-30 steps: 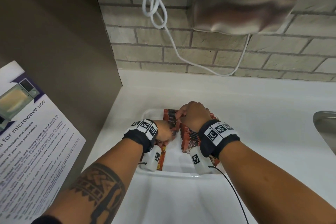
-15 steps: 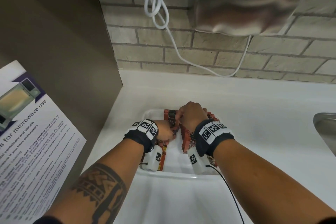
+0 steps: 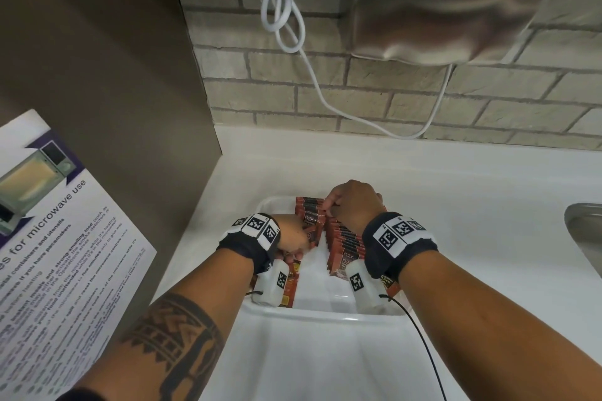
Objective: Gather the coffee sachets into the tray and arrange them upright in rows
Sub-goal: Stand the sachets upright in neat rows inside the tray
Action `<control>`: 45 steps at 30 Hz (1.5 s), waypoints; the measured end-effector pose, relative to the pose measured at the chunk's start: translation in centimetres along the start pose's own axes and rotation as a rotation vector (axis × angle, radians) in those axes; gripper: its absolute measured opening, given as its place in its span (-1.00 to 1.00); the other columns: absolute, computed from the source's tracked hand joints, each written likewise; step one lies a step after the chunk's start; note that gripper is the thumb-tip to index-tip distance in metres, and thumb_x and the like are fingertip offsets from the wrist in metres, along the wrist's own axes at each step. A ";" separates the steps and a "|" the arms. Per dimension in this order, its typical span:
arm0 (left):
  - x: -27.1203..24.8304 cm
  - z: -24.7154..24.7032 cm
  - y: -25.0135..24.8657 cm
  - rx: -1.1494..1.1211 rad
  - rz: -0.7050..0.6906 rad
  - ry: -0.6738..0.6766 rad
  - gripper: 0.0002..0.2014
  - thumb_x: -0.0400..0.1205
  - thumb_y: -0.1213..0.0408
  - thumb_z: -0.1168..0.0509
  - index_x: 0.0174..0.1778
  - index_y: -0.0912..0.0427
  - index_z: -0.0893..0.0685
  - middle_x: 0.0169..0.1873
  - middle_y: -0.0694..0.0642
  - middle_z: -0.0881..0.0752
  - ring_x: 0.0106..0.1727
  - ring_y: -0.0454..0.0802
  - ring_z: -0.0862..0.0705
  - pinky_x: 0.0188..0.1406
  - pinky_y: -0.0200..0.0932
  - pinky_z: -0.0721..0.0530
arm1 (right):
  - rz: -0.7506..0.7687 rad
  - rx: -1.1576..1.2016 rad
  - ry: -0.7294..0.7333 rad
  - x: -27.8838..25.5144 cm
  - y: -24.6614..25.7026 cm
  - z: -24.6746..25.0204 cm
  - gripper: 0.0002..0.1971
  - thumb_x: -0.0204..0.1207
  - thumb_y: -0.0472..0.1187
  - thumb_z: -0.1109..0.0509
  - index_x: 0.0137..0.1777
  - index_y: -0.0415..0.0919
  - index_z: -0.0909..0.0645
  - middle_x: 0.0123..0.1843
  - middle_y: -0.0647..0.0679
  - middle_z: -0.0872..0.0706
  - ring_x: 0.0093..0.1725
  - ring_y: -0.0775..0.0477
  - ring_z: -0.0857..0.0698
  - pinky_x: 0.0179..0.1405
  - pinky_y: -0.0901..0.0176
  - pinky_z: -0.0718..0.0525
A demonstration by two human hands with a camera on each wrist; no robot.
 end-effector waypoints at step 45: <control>-0.7 1.3 -0.2 -0.245 -0.183 -0.041 -0.77 0.65 0.29 -0.46 0.16 0.33 -0.73 -0.09 0.23 -0.81 -0.05 0.16 -0.84 0.03 -0.04 -0.84 | 0.051 0.034 0.058 -0.4 0.5 -0.3 -0.75 0.49 -0.24 -0.35 -0.23 0.12 -0.78 -0.11 0.23 -0.76 0.08 0.02 -0.69 0.27 -0.04 -0.60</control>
Point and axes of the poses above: each hand's wrist, its own x-axis towards the middle knuckle, its own z-axis out of the back of the hand, y = z × x, the point moved 7 cm from there along x, towards the middle knuckle
